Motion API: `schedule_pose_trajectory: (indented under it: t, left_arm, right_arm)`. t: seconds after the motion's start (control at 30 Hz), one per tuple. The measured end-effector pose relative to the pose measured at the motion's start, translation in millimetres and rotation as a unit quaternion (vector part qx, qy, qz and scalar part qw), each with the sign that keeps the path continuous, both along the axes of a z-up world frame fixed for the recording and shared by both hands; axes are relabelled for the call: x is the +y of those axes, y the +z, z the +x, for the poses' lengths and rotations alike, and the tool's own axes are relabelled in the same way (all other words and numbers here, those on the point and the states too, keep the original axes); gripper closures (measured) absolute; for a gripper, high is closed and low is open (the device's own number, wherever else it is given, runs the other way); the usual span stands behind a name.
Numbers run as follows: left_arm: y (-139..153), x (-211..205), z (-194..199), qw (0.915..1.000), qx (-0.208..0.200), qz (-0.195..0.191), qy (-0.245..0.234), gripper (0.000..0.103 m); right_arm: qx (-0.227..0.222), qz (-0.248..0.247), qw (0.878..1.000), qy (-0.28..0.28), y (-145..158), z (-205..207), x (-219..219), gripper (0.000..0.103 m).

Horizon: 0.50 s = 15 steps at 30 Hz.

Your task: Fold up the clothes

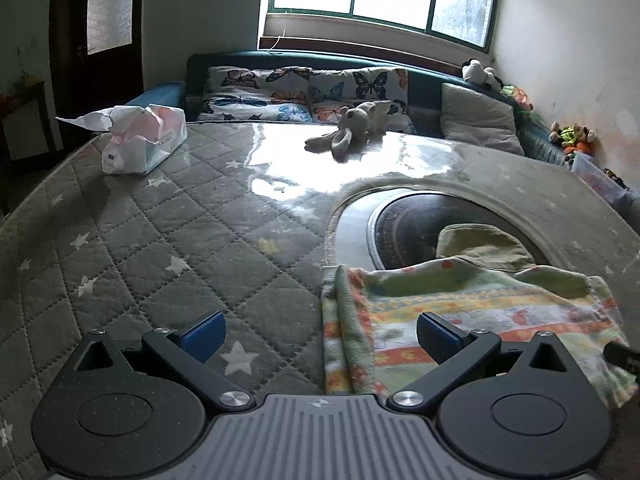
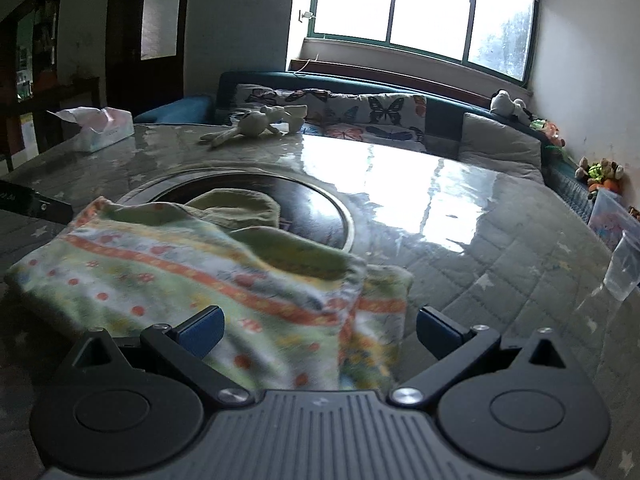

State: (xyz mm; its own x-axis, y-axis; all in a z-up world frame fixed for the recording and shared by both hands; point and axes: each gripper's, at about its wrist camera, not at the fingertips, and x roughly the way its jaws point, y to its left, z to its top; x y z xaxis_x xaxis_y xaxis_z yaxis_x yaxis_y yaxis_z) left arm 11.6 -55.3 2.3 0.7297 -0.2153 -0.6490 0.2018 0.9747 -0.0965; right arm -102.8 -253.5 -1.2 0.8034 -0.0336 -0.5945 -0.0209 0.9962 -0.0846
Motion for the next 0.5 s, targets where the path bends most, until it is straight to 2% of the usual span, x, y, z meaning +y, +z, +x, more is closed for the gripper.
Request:
schedule_pose_trajectory:
  t: [0.17, 0.5]
  left_arm:
    - [2, -2, -9, 0.9999, -0.007, -0.004, -0.006, 0.0]
    - [-8, -4, -25, 0.9999, 0.013, 0.0, -0.005, 0.0]
  right_arm:
    - [0.001, 0.0, 1.0, 0.003, -1, -9, 5, 0.0]
    - [0.004, 0.004, 1.0, 0.001, -2, -25, 1, 0.0]
